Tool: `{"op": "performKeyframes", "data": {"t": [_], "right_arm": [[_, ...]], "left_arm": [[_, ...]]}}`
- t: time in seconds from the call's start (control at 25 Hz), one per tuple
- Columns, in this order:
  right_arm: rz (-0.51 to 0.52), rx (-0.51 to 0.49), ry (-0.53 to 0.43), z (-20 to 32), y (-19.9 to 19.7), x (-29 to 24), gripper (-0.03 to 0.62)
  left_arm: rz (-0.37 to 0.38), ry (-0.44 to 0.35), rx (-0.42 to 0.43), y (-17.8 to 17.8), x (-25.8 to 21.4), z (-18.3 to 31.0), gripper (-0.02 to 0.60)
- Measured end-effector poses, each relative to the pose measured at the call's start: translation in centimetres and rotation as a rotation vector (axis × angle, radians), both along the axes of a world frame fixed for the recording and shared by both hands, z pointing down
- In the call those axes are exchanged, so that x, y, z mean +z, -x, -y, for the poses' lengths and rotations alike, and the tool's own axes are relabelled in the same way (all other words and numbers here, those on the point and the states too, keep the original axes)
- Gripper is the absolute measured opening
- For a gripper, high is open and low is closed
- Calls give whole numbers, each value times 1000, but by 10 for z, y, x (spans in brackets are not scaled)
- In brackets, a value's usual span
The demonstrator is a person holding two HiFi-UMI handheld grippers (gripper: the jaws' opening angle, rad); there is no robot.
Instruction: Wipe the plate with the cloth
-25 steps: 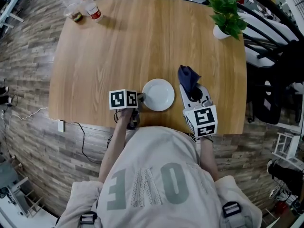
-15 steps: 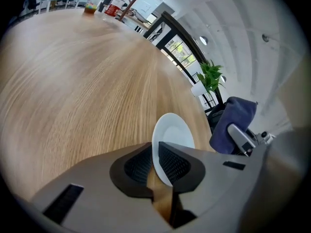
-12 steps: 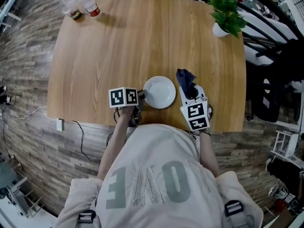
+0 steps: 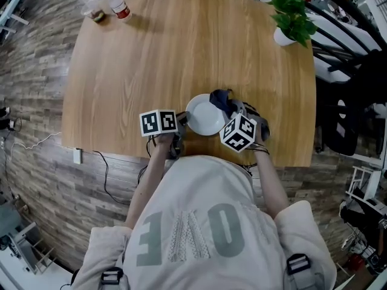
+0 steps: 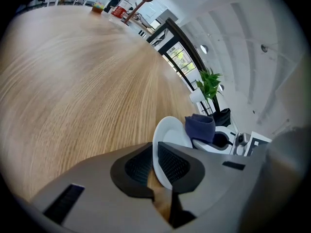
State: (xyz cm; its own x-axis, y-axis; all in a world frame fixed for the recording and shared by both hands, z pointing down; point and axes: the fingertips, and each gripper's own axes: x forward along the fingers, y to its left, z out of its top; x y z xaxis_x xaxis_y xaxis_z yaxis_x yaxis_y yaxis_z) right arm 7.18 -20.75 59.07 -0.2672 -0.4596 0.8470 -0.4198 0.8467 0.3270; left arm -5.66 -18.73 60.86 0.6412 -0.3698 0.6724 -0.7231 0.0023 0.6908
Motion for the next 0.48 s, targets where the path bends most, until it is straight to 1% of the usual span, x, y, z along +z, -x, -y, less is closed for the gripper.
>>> {"op": "performKeyframes", "data": {"t": [0.08, 0.28, 0.48], "right_arm": [[-30, -27, 2, 1, 2, 2, 61], [-94, -85, -1, -5, 8, 5, 60], [-90, -81, 36, -20, 4, 3, 60]], "left_arm": [[-14, 2, -6, 0, -1, 0, 40], [-13, -8, -17, 4, -2, 1, 40], [5, -23, -9, 3, -1, 5, 38]]}}
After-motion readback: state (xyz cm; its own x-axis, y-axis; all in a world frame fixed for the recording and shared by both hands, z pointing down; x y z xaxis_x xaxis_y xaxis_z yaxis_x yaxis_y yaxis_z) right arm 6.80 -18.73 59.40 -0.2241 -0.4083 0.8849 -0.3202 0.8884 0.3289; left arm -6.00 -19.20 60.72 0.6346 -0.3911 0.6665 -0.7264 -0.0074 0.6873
